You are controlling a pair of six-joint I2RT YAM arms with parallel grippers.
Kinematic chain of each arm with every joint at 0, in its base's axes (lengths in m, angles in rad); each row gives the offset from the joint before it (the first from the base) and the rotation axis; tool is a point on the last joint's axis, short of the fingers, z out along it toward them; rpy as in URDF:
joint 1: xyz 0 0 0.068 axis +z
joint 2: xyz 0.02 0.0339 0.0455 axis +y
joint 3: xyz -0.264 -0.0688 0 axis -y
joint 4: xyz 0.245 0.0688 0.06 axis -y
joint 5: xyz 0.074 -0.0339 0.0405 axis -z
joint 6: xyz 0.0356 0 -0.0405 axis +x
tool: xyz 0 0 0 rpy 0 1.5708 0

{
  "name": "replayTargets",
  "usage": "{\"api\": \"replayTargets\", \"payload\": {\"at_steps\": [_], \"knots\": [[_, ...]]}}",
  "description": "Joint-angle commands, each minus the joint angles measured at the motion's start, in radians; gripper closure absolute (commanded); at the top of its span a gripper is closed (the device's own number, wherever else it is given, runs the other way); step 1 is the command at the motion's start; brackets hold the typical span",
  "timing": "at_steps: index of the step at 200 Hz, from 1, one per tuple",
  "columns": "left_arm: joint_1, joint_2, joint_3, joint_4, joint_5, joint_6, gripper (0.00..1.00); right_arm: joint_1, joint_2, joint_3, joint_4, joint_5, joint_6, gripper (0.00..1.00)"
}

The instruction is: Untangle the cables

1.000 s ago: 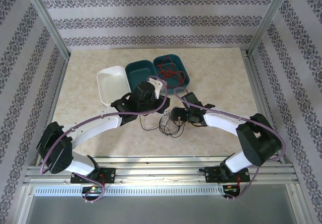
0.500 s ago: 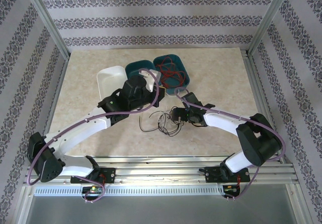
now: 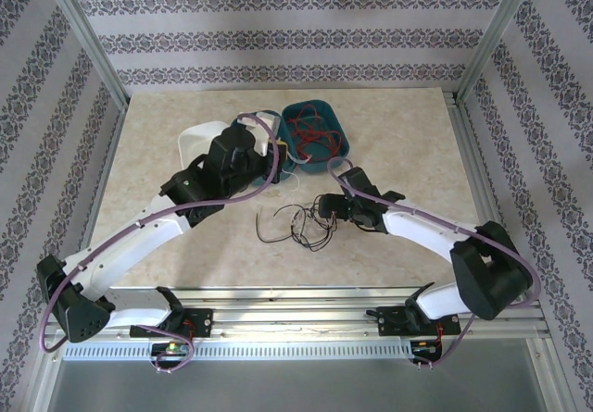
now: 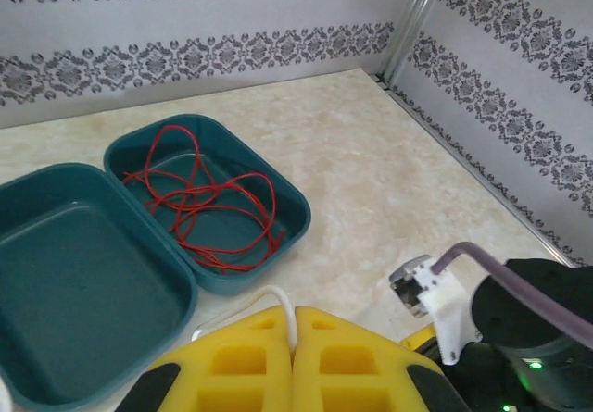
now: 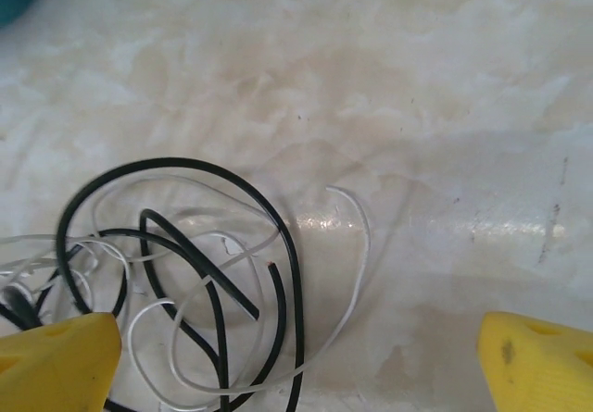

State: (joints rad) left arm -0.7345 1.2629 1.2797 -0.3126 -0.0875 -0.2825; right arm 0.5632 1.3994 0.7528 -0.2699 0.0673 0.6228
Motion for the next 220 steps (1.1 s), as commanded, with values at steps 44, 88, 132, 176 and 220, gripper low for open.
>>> {"api": "replayTargets", "payload": {"at_steps": [44,88,132,176,220], "knots": [[0.024,0.003,0.216,-0.071,-0.074,0.136,1.0,-0.033,-0.068,0.011,-0.048,0.034,-0.008,0.02],[0.051,0.043,0.317,-0.089,-0.081,0.183,1.0,-0.064,-0.128,0.005,-0.066,0.053,-0.015,0.02],[0.123,0.118,0.353,-0.091,-0.016,0.166,1.0,-0.085,-0.22,-0.01,-0.078,0.079,-0.003,0.02],[0.245,0.222,0.338,-0.07,0.11,0.1,1.0,-0.093,-0.278,-0.021,-0.111,0.104,0.016,0.02],[0.306,0.332,0.329,-0.051,0.151,0.095,1.0,-0.097,-0.273,-0.014,-0.151,0.124,0.042,0.02]]}}
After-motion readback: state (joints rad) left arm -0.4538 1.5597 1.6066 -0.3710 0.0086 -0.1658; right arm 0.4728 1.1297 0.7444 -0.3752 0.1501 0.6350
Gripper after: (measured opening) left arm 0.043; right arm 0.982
